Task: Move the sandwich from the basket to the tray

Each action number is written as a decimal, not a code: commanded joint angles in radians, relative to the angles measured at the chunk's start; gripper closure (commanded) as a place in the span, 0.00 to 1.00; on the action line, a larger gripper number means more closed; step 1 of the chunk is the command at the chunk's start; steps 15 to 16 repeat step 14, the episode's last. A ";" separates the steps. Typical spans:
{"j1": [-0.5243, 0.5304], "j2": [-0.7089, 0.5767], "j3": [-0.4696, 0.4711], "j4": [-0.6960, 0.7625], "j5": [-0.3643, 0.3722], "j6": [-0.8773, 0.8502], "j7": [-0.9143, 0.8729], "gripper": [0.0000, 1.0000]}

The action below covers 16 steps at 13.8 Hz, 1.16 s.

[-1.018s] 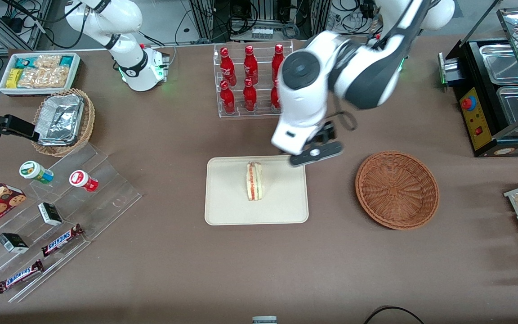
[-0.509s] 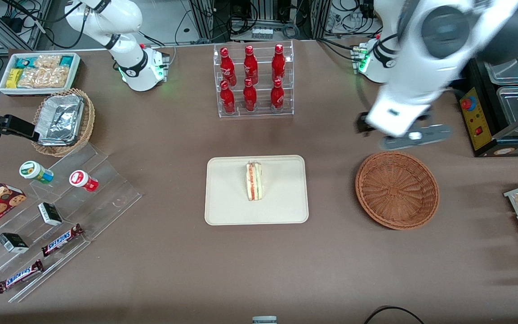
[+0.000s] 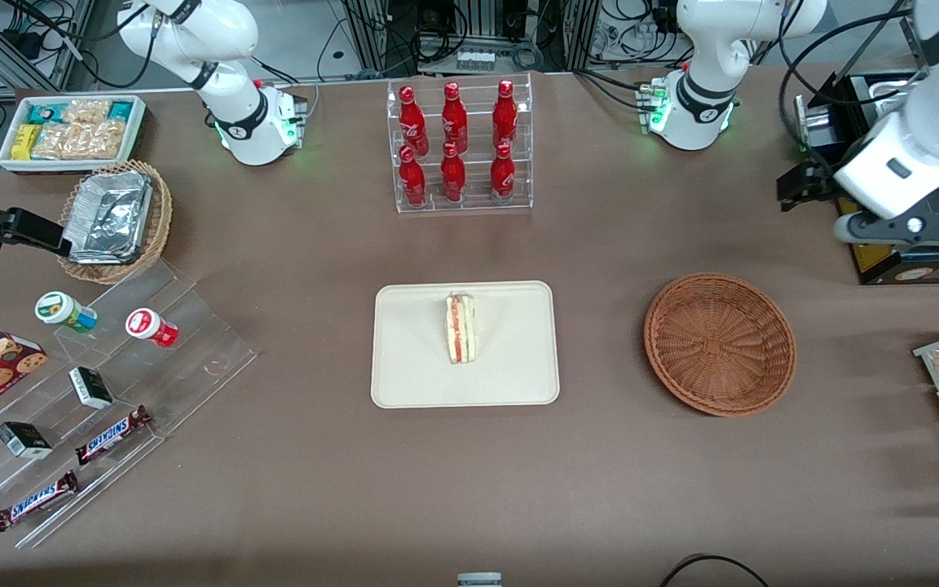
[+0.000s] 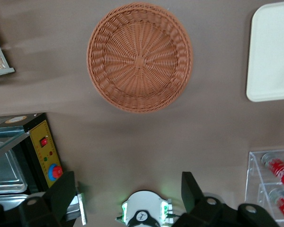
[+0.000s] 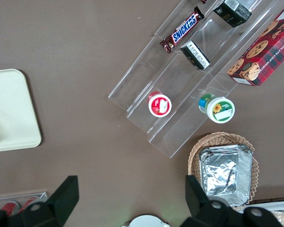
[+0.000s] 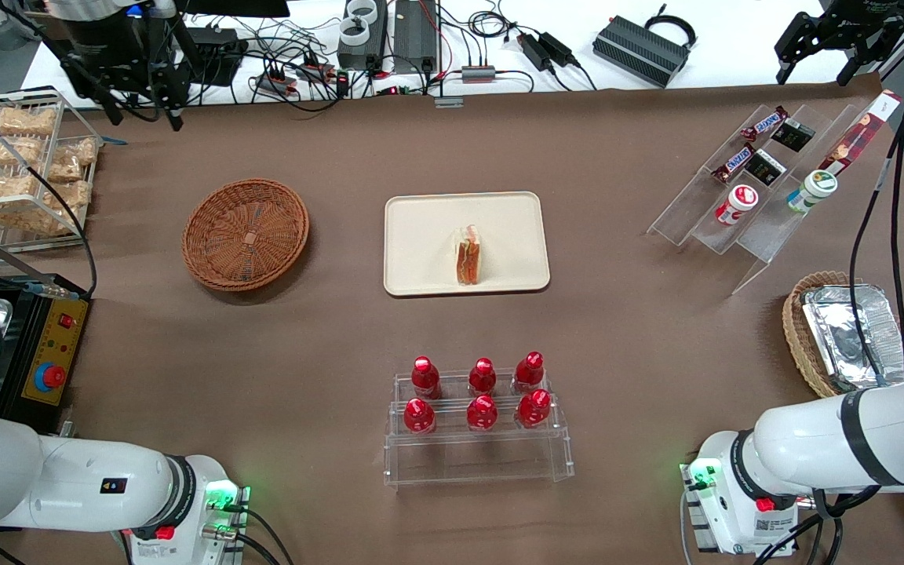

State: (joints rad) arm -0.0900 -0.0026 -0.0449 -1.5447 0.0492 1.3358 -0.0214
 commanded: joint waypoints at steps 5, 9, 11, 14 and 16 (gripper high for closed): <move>0.001 -0.056 0.014 -0.057 -0.017 0.039 0.040 0.01; 0.010 -0.036 0.014 -0.018 -0.015 0.028 0.041 0.01; 0.065 -0.043 0.014 -0.025 -0.015 0.022 0.040 0.01; 0.082 -0.039 0.016 -0.023 -0.015 0.025 0.040 0.01; 0.082 -0.039 0.016 -0.023 -0.015 0.025 0.040 0.01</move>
